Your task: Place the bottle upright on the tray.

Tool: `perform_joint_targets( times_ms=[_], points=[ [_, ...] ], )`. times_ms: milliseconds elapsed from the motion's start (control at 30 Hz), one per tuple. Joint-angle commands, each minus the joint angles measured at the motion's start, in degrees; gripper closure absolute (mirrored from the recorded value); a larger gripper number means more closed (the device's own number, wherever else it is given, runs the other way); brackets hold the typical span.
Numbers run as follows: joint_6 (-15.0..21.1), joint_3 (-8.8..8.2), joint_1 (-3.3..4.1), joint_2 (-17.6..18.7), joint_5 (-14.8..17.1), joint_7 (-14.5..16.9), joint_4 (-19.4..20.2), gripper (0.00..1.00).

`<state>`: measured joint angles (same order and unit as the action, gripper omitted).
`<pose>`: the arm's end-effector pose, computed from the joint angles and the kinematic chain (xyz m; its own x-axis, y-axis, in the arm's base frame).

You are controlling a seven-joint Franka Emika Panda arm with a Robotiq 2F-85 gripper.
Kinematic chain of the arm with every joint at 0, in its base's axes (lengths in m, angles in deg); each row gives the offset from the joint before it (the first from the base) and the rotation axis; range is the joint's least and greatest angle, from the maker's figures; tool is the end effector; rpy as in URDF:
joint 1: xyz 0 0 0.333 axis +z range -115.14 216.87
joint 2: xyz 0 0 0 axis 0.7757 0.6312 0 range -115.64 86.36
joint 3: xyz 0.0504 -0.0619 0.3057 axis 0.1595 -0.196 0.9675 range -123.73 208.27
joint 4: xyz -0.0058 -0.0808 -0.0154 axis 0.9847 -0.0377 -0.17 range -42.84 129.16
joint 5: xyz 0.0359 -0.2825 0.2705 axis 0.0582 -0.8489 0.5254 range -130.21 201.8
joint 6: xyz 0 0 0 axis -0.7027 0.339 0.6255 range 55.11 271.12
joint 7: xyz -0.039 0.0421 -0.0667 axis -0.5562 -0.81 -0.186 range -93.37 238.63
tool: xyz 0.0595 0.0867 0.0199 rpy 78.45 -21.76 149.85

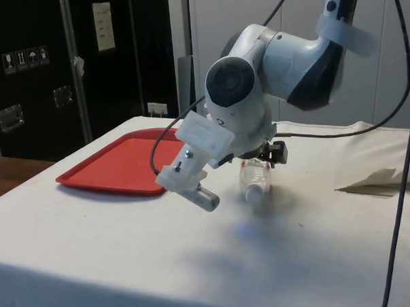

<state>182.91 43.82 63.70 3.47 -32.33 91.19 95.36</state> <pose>0.4115 0.0750 0.1428 0.0103 0.6751 -0.7377 0.9943 0.0712 0.0790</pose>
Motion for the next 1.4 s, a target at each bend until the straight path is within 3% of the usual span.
perform_joint_targets(
  times_ms=[0,367,500,933,1367],
  points=[
    [0.1,0.11,0.17,0.2,-0.3,-0.7,-0.2,0.00],
    [0.3,0.40,-0.11,1.5,0.1,0.1,-1.5,0.00],
    [1.0,0.46,-0.29,2.8,0.2,2.2,-2.4,0.00],
    [0.5,0.40,-0.23,3.0,0.1,3.0,-2.9,0.00],
    [0.9,0.74,-0.17,3.3,-0.4,6.0,-3.0,0.00]
  ],
)
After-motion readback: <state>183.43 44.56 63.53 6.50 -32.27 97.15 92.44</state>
